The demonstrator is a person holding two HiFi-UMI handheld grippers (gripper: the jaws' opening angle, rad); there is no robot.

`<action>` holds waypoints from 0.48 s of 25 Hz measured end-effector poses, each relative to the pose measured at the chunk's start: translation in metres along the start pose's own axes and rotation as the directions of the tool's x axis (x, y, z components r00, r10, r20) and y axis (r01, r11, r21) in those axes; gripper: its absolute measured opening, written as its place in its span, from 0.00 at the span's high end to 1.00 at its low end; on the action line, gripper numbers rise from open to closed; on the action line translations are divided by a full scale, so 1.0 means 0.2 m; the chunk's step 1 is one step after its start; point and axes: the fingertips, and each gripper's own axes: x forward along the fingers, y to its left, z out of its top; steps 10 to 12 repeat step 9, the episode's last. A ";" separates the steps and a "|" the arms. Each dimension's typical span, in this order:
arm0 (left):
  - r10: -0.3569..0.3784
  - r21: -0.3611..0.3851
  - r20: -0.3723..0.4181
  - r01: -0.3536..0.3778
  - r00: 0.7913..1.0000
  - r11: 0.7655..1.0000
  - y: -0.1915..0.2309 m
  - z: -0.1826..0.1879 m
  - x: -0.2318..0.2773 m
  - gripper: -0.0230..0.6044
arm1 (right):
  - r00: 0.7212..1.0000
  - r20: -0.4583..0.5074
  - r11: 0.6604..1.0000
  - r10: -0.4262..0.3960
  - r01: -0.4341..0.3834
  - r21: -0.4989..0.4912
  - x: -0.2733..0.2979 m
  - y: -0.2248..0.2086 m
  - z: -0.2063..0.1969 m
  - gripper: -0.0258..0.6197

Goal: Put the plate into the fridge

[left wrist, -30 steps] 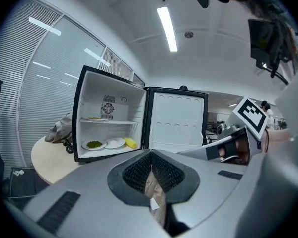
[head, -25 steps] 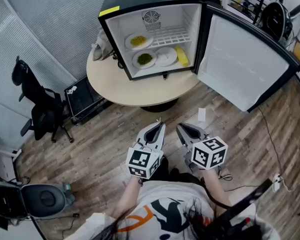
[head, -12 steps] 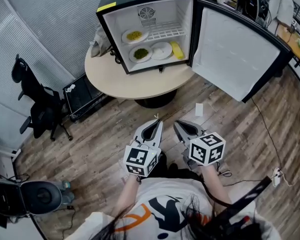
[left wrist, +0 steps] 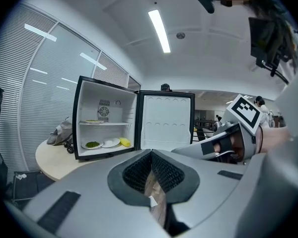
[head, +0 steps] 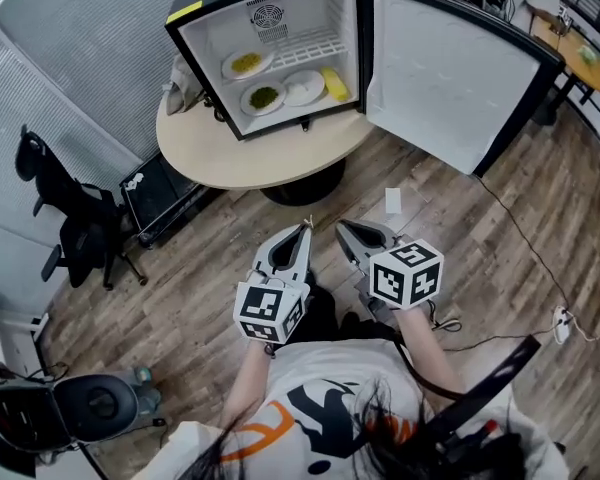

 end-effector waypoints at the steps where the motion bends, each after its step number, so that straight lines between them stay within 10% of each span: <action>1: -0.003 0.000 -0.004 0.003 1.000 1.000 0.01 0.00 0.00 0.95 | 1.000 0.001 1.000 -0.003 0.003 0.001 0.01 0.00 0.01 0.93; 12: 0.000 0.010 -0.011 0.000 1.000 1.000 0.09 0.00 0.07 0.95 | 1.000 -0.013 1.000 0.000 0.000 0.003 0.13 -0.06 0.03 0.93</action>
